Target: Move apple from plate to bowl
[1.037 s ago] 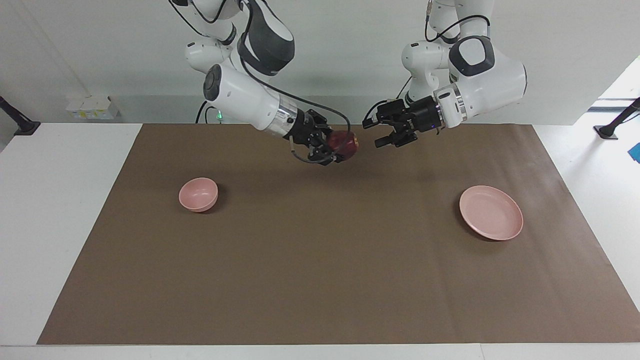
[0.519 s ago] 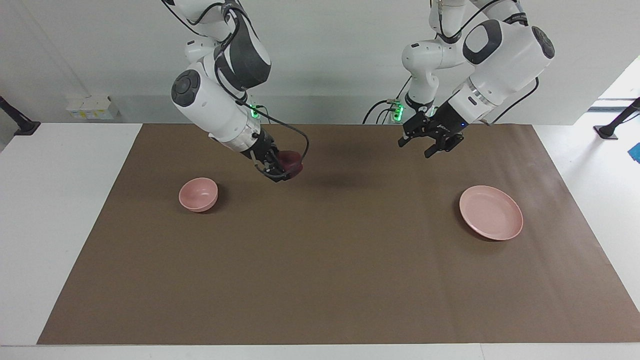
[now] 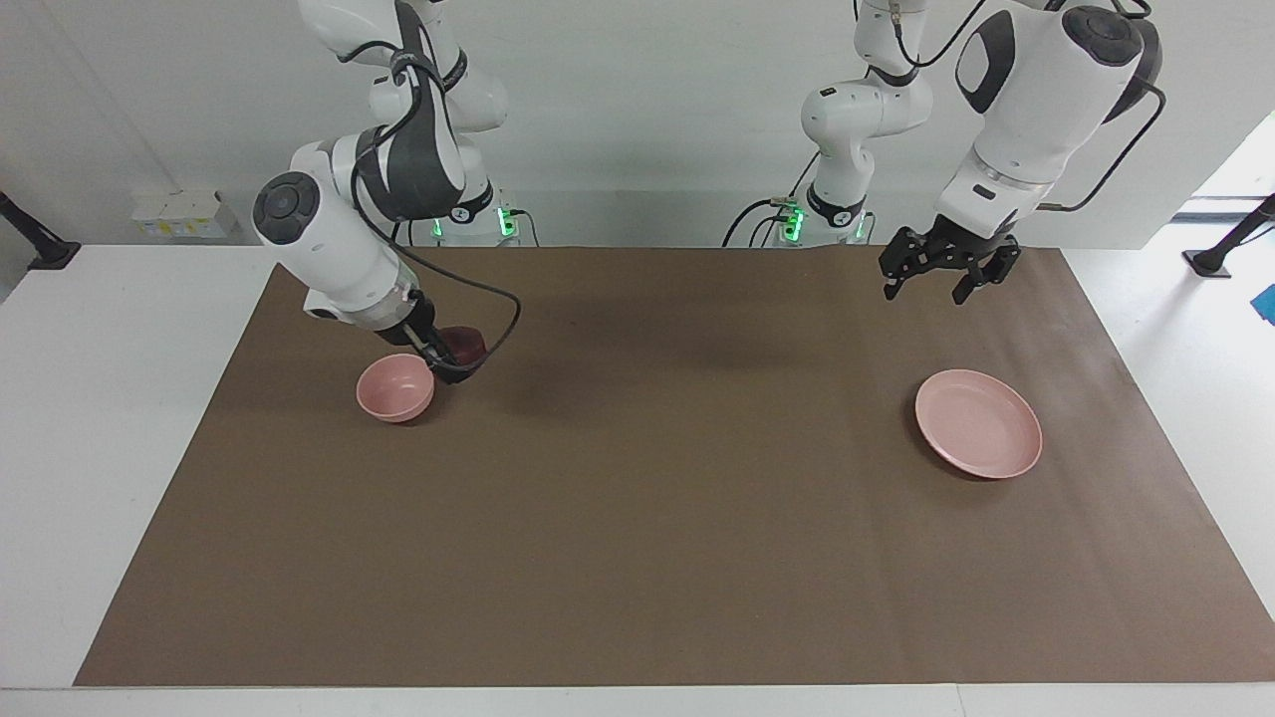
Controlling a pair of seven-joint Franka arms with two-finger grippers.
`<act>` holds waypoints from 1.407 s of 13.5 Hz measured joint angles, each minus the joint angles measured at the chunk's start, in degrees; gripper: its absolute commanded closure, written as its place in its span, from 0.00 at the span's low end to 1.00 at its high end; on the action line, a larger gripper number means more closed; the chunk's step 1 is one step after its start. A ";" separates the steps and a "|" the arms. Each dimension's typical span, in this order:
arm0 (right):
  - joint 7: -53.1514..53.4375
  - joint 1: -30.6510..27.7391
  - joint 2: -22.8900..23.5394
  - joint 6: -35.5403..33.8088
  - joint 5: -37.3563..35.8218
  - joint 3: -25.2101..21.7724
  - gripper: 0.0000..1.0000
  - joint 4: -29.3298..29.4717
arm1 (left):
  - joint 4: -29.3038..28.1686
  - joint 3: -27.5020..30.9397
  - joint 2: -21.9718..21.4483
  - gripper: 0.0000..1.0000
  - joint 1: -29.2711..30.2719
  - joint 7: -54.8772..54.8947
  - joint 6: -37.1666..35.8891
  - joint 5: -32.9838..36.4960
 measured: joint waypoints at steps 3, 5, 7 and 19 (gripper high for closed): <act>-8.69 -5.53 -2.30 1.83 -2.97 -0.05 1.00 -5.26 | 4.14 0.17 -0.02 0.00 0.00 0.18 -4.16 3.68; -10.63 -7.84 -3.05 3.69 -4.48 -0.06 1.00 -8.15 | 4.57 0.36 0.00 0.00 0.10 1.60 -4.34 4.12; -12.19 -9.01 -2.64 8.96 -4.79 -0.04 1.00 -11.97 | 4.51 0.45 0.17 0.00 1.88 3.56 -4.42 3.94; -21.73 -8.86 -0.08 5.20 -5.23 0.71 0.00 -1.24 | 8.69 0.42 0.06 0.00 4.31 4.07 -8.99 1.21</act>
